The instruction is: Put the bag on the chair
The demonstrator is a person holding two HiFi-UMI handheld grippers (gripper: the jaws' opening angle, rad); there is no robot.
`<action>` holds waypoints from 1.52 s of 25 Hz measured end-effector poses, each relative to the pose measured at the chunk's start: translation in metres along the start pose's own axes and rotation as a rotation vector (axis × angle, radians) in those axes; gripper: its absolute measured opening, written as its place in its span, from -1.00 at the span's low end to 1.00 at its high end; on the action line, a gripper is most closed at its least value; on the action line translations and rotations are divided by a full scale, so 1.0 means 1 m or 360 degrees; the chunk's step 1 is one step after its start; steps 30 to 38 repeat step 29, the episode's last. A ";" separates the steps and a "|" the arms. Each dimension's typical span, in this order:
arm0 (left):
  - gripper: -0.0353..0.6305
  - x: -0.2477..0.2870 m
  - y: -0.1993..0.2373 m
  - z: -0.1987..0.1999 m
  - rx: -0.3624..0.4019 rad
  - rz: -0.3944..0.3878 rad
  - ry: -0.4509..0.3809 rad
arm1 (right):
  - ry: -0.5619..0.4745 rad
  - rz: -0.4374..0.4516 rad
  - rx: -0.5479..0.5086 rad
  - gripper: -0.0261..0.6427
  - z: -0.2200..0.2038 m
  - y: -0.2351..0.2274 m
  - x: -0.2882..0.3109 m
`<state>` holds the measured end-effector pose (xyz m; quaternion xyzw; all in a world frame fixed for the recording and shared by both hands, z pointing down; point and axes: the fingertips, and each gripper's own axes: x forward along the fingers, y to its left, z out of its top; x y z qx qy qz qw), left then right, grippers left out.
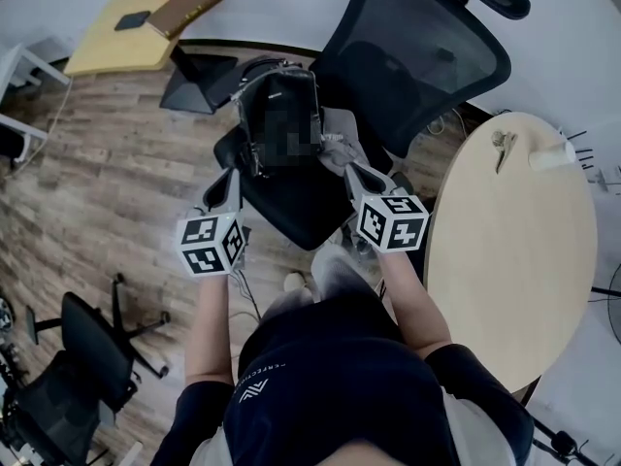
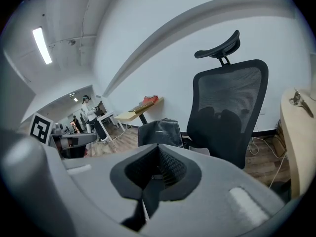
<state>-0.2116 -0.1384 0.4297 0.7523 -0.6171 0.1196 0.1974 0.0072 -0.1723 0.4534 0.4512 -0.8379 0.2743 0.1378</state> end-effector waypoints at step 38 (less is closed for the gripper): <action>-0.85 -0.019 0.010 -0.019 -0.0099 0.0034 0.0050 | -0.0013 -0.0025 -0.0088 -0.92 0.017 0.007 -0.012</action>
